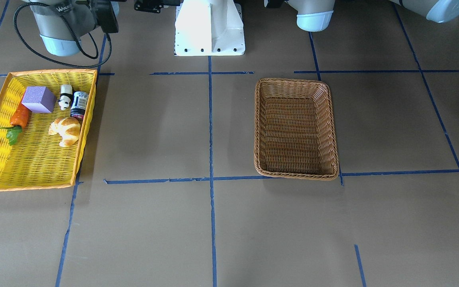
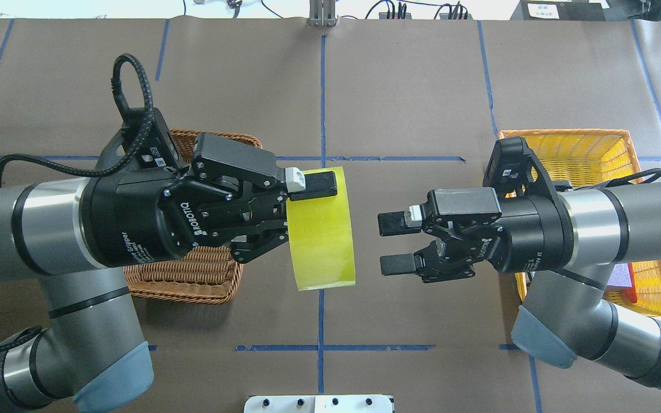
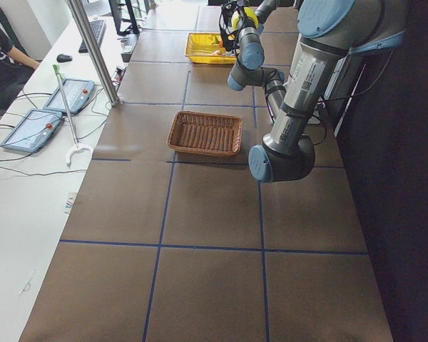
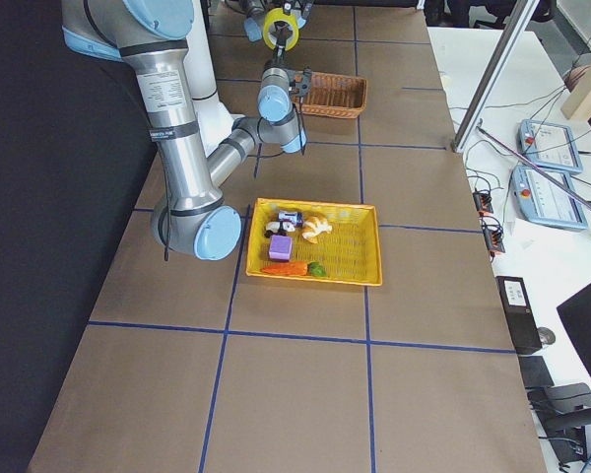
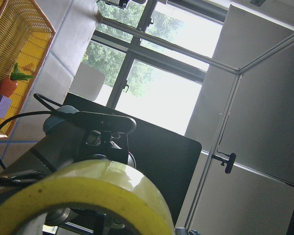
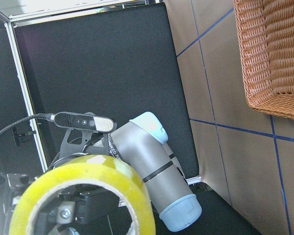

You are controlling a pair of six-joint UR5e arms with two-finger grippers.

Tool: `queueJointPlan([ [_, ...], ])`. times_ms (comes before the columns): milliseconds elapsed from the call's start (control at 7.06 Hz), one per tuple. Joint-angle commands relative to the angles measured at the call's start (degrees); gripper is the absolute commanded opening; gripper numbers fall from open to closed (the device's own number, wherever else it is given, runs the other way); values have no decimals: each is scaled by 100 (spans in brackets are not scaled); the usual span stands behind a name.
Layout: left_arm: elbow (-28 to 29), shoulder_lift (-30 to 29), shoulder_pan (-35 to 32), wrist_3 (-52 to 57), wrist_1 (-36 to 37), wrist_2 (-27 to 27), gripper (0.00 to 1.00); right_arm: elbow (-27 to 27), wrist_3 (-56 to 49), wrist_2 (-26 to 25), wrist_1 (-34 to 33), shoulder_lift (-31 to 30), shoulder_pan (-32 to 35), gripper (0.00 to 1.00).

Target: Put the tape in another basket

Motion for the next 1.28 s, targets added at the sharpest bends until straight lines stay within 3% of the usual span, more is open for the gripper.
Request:
queueJointPlan([
  [0,-87,193,-45,69,-3,-1,0,15,31,-6,131,-207,109,100],
  [283,227,666,-54,1339,76,-45,0,-142,-108,-224,1,-751,433,100],
  [567,990,878,-385,1467,346,-54,0,-617,-511,-94,-200,-1067,986,100],
  [709,1203,932,-788,1606,810,-376,0,-618,-1010,-67,-672,-1348,1180,100],
  [850,1231,941,-1131,2451,1789,-910,0,-609,-1537,-67,-1242,-1481,1374,100],
  [1134,882,933,-1293,3711,4483,-1047,0,-618,-2233,-67,-1775,-1788,1578,100],
])
